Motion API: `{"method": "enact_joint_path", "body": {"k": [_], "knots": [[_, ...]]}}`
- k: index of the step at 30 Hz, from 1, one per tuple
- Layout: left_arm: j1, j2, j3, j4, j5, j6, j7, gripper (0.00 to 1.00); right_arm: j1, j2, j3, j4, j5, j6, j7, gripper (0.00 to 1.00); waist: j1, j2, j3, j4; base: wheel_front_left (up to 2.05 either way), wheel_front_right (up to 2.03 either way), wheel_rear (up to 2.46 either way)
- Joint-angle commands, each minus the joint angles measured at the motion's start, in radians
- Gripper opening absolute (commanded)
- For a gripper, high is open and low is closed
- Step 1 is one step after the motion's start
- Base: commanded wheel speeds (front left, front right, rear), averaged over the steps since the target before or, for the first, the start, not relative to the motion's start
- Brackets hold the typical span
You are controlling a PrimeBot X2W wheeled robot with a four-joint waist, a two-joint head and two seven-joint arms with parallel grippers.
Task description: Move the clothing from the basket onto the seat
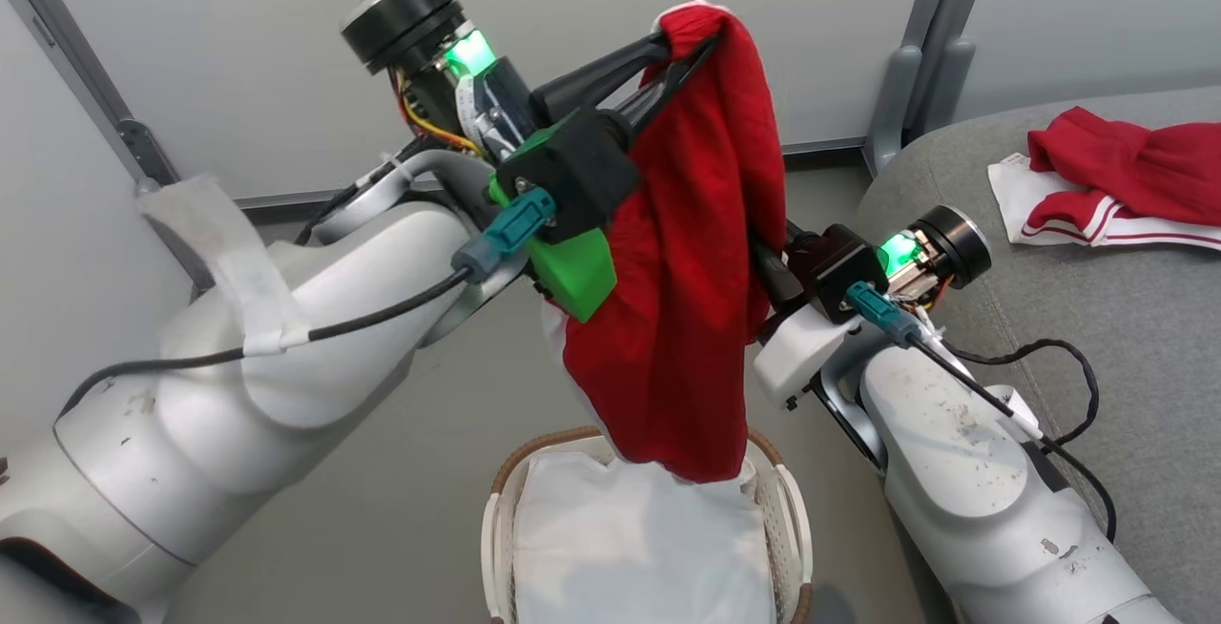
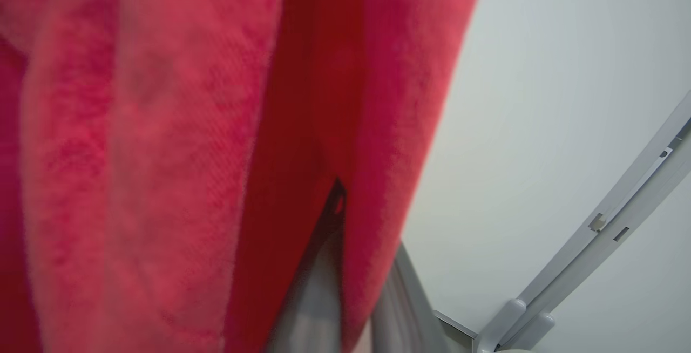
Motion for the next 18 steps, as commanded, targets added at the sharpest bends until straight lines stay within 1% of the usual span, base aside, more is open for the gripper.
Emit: {"method": "enact_joint_path", "body": {"k": [1, 4, 5, 6, 7, 8, 9, 10, 11, 14, 18], "knots": [[0.035, 0.010, 0.005, 0.010, -0.015, 0.013, -0.008, 0.00, -0.005, -0.004, -0.002, 0.002, 0.008, -0.001, -0.005, 0.00, 0.0001, 0.0000, 0.003, -0.003, 0.00, 0.00, 0.00], [0.081, 0.024, 0.020, 0.018, -0.050, 0.028, -0.017, 0.00, -0.005, -0.004, -0.015, -0.001, 0.006, -0.001, -0.005, 0.00, 0.0001, 0.0000, 0.007, -0.006, 0.00, 0.00, 0.00], [0.102, 0.027, 0.027, 0.022, -0.065, 0.035, -0.021, 0.03, -0.005, -0.005, -0.026, -0.004, 0.003, -0.001, -0.005, 0.00, 0.0001, 0.0000, 0.009, -0.008, 0.00, 0.00, 0.00], [0.120, 0.027, 0.033, 0.024, -0.080, 0.040, -0.028, 0.10, -0.005, -0.004, -0.036, -0.007, -0.001, -0.001, -0.005, 0.00, 0.0001, 0.0000, 0.010, -0.008, 0.00, 0.00, 0.00], [0.144, 0.025, 0.040, 0.026, -0.098, 0.045, -0.033, 0.31, -0.004, -0.004, -0.048, -0.014, -0.007, -0.001, -0.005, 0.00, 0.0001, 0.0000, 0.012, -0.008, 0.00, 0.00, 0.00], [0.165, 0.022, 0.048, 0.027, -0.114, 0.050, -0.039, 0.41, -0.003, -0.004, -0.061, -0.021, -0.011, -0.001, -0.005, 0.00, 0.0001, 0.0000, 0.014, -0.008, 0.00, 0.00, 0.00], [0.192, 0.016, 0.058, 0.027, -0.136, 0.054, -0.045, 0.71, -0.001, -0.004, -0.079, -0.034, -0.015, -0.001, -0.005, 0.00, 0.0001, 0.0000, 0.016, -0.008, 0.00, 0.00, 0.00], [0.223, 0.009, 0.068, 0.026, -0.163, 0.058, -0.051, 0.94, 0.002, -0.004, -0.098, -0.048, -0.022, -0.001, -0.005, 0.00, 0.0001, 0.0000, 0.018, -0.008, 0.00, 0.00, 0.00], [0.242, 0.004, 0.077, 0.026, -0.176, 0.063, -0.054, 1.00, 0.006, -0.004, -0.108, -0.055, -0.029, -0.001, -0.005, 0.00, 0.0001, 0.0000, 0.020, -0.008, 0.00, 0.00, 0.00], [0.322, -0.013, 0.100, 0.030, -0.219, 0.070, -0.064, 1.00, 0.015, -0.004, -0.144, -0.084, -0.047, -0.001, -0.005, 0.00, 0.0001, 0.0000, 0.027, -0.009, 0.00, 0.00, 0.00], [0.415, -0.034, 0.125, 0.036, -0.235, 0.074, -0.072, 1.00, 0.019, -0.004, -0.179, -0.103, -0.064, -0.001, -0.005, 0.00, 0.0001, 0.0000, 0.035, -0.014, 0.00, 0.00, 0.00]]}}
